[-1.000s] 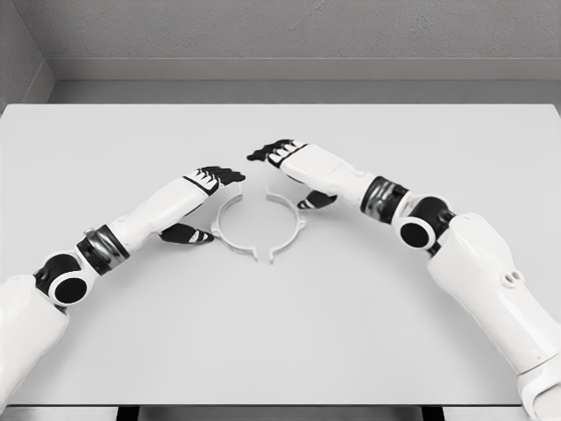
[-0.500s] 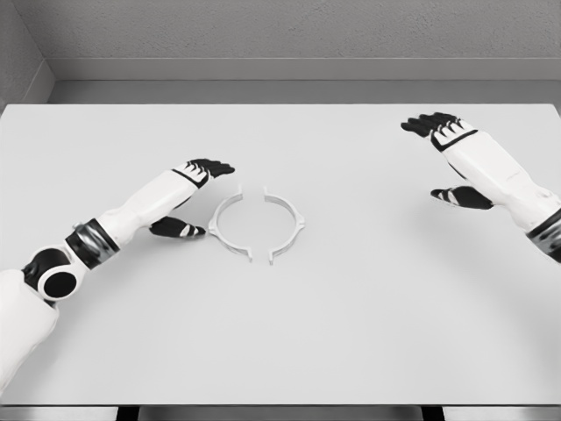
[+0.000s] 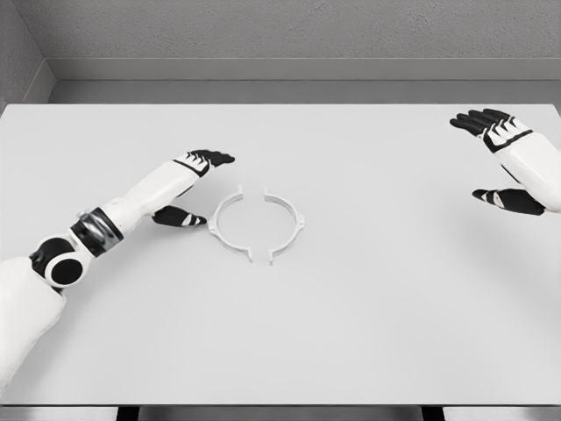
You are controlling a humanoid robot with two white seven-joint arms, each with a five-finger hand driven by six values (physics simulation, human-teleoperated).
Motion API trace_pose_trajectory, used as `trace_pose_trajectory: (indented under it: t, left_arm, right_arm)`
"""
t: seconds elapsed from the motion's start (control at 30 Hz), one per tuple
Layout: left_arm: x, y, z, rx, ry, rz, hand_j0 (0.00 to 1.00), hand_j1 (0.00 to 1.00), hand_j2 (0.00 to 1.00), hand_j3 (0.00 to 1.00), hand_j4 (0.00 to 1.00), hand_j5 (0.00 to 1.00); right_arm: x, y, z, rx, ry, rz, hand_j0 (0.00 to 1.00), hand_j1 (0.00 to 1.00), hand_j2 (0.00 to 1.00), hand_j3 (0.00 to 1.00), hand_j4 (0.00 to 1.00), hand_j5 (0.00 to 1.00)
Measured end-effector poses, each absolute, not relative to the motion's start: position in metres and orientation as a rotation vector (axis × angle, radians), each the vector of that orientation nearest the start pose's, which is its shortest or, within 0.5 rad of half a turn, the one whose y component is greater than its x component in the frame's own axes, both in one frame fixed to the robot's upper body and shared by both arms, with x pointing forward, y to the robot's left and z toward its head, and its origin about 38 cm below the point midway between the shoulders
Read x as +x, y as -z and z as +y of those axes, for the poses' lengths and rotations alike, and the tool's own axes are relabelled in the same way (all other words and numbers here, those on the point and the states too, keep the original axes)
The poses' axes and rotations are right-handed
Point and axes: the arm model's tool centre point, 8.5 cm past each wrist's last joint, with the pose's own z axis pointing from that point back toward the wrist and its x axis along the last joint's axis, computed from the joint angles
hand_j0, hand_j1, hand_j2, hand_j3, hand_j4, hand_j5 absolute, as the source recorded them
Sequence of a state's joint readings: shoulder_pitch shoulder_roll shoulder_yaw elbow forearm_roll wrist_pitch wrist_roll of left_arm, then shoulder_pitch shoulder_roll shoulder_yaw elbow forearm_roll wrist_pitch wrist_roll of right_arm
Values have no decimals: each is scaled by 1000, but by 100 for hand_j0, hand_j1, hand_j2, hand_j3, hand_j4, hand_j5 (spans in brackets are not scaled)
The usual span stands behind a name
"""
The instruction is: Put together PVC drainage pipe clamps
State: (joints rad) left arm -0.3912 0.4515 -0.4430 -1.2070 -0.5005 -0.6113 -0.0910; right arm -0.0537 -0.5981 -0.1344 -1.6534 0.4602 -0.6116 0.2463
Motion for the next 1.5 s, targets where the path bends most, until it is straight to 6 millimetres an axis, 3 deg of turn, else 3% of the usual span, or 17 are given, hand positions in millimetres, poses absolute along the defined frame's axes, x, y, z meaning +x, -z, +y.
trace_pose_trajectory:
  t: [0.77, 0.97, 1.5]
  left_arm:
    - [434, -100, 237, 292, 1436, -1802, 100, 100, 100, 100, 100, 100]
    - [442, -112, 239, 319, 1433, -1820, 100, 100, 100, 100, 100, 100]
    - [447, -104, 234, 304, 1423, -1803, 100, 100, 100, 100, 100, 100]
  right_arm:
    - [357, -210, -369, -698, -1379, -1848, 100, 100, 100, 100, 100, 100]
    - [356, -209, -369, -696, -1379, -1847, 100, 100, 100, 100, 100, 100]
    - [356, -210, -368, -695, -1379, -1851, 100, 100, 100, 100, 100, 100]
